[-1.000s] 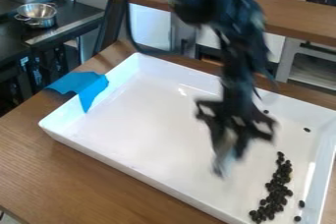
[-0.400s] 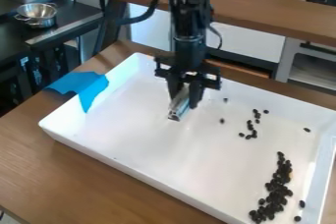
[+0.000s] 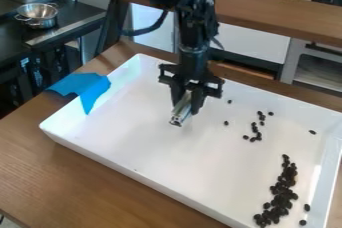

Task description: Sweep into pile

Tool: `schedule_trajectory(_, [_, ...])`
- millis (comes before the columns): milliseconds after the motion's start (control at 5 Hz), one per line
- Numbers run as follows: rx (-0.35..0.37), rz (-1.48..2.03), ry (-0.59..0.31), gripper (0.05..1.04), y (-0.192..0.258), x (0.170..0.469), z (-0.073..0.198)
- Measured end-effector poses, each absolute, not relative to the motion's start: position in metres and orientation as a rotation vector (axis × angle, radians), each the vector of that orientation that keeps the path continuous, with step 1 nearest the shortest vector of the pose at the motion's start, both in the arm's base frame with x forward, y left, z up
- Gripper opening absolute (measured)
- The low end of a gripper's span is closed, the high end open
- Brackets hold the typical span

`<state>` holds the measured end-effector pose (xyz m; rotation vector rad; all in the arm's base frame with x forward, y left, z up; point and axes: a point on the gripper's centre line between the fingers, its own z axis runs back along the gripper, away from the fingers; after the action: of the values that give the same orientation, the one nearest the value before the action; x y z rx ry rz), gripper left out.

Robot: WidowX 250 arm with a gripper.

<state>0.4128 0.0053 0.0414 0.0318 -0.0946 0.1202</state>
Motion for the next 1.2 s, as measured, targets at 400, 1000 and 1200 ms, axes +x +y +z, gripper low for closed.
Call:
schedule_trajectory(400, [0.063,0.133,-0.1,0.383,0.007,0.421,0.032])
schedule_trajectory(1000, [0.085,0.092,-0.087,0.383,-0.023,0.425,0.019])
schedule_trajectory(1200, [0.087,0.083,-0.086,0.383,-0.035,0.426,0.018])
